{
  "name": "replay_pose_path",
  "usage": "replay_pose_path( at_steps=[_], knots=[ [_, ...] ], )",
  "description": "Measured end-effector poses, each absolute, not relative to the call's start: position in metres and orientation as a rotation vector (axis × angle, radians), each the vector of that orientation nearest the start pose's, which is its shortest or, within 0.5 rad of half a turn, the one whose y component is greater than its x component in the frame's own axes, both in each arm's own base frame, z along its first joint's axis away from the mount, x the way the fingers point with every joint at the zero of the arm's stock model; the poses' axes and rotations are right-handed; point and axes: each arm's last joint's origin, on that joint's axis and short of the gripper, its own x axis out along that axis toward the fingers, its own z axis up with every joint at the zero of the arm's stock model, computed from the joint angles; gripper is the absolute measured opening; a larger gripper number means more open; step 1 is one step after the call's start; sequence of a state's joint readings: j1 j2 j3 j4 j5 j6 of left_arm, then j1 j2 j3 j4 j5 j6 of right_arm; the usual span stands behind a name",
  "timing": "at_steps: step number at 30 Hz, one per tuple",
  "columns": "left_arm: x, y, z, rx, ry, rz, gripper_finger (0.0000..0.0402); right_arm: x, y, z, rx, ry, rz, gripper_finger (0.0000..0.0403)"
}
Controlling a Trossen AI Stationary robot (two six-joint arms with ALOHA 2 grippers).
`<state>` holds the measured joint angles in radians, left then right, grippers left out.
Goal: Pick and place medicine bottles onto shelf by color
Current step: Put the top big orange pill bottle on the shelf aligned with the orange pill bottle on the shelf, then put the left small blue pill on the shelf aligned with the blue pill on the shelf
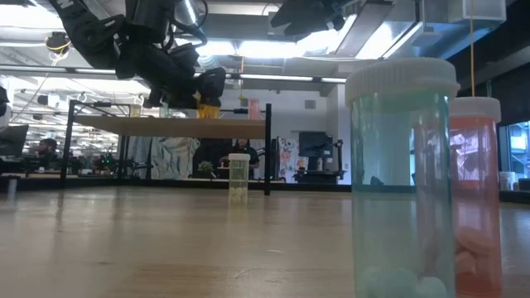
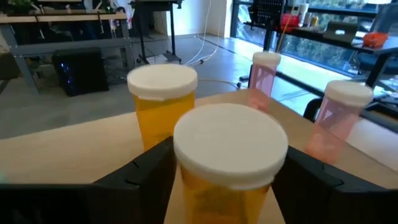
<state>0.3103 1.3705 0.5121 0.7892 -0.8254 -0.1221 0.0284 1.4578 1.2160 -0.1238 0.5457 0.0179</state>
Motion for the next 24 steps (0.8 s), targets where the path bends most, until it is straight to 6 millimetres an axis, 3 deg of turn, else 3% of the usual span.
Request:
replay_pose_path(
  at_steps=[6, 24],
  knots=[
    [0.241, 0.100, 0.213, -0.008, 0.032, 1.146, 0.0249, 0.329, -0.006, 0.332, -0.087, 0.350, -0.515, 0.0261],
    [0.255, 0.098, 0.245, 0.176, 0.038, 1.128, 0.0250, 0.329, -0.006, 0.332, -0.088, 0.350, -0.515, 0.0261]
  ],
)
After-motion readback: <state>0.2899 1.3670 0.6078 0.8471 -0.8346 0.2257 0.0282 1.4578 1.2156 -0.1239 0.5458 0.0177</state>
